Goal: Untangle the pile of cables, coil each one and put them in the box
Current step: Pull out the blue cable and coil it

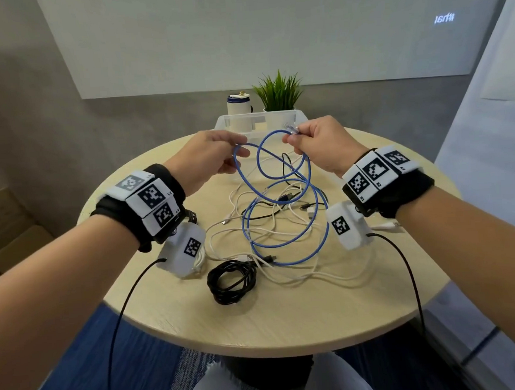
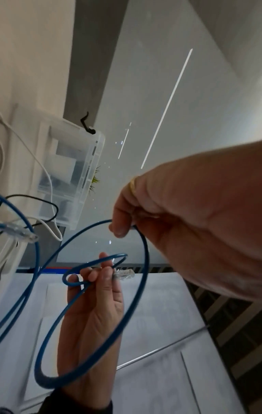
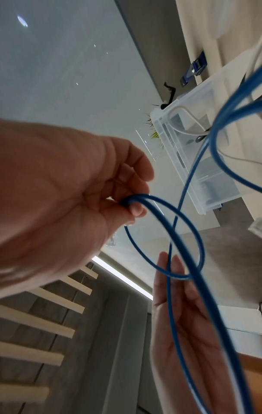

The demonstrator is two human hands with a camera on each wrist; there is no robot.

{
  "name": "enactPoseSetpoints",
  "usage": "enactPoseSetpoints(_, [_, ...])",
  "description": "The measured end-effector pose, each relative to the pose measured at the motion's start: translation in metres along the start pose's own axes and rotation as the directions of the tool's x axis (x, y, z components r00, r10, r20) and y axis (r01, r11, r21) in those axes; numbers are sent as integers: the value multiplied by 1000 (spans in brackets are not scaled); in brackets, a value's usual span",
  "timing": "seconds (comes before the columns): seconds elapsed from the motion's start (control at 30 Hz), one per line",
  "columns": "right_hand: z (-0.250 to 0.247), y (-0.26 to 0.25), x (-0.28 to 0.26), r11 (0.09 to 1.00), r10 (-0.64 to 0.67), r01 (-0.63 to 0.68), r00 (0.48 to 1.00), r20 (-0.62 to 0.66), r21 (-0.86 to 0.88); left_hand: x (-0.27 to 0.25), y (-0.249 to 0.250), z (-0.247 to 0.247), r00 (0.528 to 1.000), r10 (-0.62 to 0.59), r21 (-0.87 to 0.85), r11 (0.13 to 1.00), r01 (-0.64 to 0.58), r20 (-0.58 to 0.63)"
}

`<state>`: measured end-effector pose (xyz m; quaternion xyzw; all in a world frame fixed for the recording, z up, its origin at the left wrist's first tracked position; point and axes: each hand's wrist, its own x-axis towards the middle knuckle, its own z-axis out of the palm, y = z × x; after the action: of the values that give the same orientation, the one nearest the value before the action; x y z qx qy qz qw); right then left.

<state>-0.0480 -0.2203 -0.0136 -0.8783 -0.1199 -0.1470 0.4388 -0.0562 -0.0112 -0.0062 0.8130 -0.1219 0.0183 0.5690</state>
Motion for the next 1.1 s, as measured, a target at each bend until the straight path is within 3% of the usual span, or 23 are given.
enactPoseSetpoints(0.1, [0,1,1,999,-9,9,1000,3,-40,-1,1,4,1000,14,-51,999,-13,15])
enactPoseSetpoints(0.37, [2,-6,-3,989,-103,104,995,8,-108,-1,-1,8,983,178,310,933,-186,54])
enactPoseSetpoints(0.53, [3,-7,-1,998,-62,65,988,143,-20,-1,-1,8,963,269,174,950,-260,-28])
enactPoseSetpoints(0.7, [1,-2,3,979,-3,14,999,-53,203,-2,-7,7,989,137,108,985,-131,-47])
enactPoseSetpoints(0.8, [-1,2,6,967,26,0,995,-97,257,-4,-9,6,994,87,86,993,-81,-59])
enactPoseSetpoints(0.93, [0,2,2,968,41,-44,999,15,247,1,-6,3,969,188,162,973,-162,-162])
enactPoseSetpoints(1.1, [0,-7,-6,988,-5,-15,992,127,156,6,-6,2,951,279,309,923,-227,-132])
